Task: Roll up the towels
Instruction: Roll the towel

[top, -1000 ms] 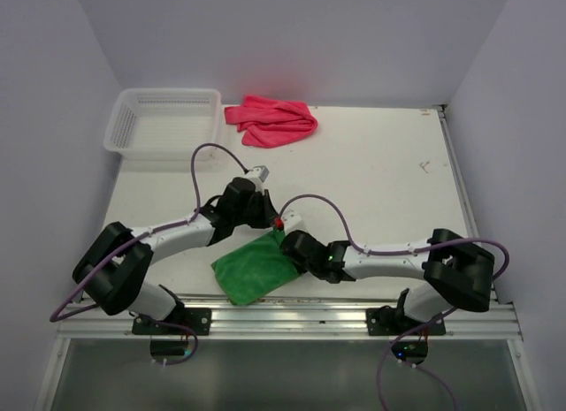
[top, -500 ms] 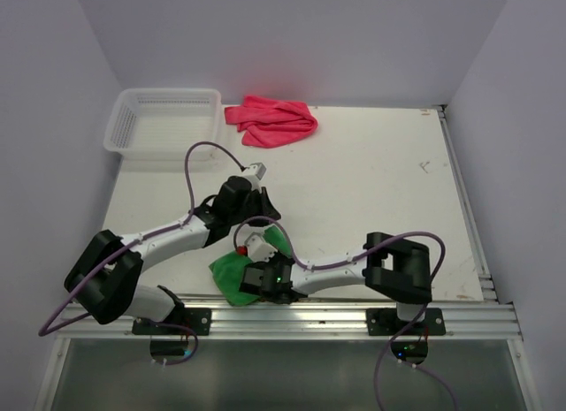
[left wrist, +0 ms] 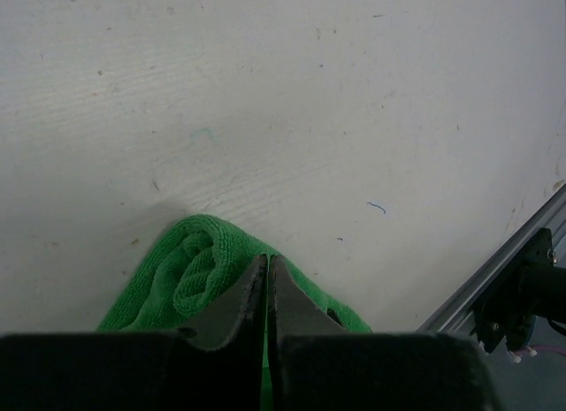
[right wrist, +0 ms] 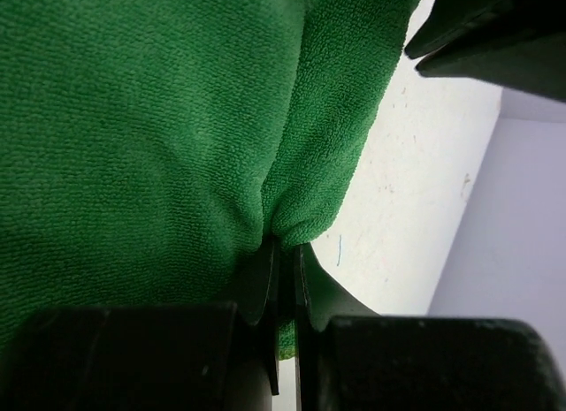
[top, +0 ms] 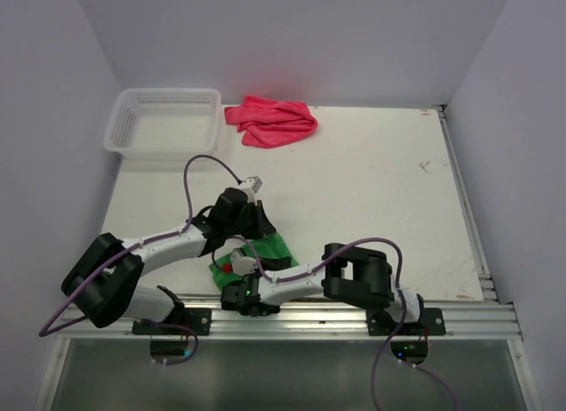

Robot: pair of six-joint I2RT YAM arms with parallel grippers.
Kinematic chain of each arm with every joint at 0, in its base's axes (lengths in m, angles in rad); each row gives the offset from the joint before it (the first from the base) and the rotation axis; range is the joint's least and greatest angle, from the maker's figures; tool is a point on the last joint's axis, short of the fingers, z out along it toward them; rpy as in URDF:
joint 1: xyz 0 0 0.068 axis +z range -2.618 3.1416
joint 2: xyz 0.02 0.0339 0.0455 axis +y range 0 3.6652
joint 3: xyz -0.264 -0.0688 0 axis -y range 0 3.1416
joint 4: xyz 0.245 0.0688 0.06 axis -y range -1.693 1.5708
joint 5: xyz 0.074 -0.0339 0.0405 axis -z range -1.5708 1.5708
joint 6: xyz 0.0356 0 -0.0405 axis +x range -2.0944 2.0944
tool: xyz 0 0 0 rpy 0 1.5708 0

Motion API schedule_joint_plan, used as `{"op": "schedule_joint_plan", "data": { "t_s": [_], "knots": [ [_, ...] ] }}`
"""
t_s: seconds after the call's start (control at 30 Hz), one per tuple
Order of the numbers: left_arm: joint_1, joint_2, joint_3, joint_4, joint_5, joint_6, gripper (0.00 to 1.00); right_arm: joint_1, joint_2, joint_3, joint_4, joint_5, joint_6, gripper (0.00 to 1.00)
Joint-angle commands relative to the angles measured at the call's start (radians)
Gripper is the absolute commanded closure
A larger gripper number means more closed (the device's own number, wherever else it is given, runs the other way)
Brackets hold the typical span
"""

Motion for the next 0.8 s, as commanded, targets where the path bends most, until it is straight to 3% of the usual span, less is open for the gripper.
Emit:
{"op": "schedule_joint_plan", "data": {
  "t_s": [0.0, 0.47, 0.77],
  "knots": [
    [-0.004, -0.033, -0.031, 0.07, 0.028, -0.022, 0.94, 0.015, 0.086, 0.06, -0.004, -0.113, 0.021, 1.0],
    [-0.014, -0.103, -0.078, 0.056, 0.03, -0.022, 0.94, 0.018, 0.223, 0.172, -0.043, -0.188, -0.047, 1.0],
    [-0.048, -0.077, -0.124, 0.145, 0.056, -0.039, 0.93, 0.017, 0.258, 0.195, -0.043, -0.219, -0.079, 1.0]
  ]
}}
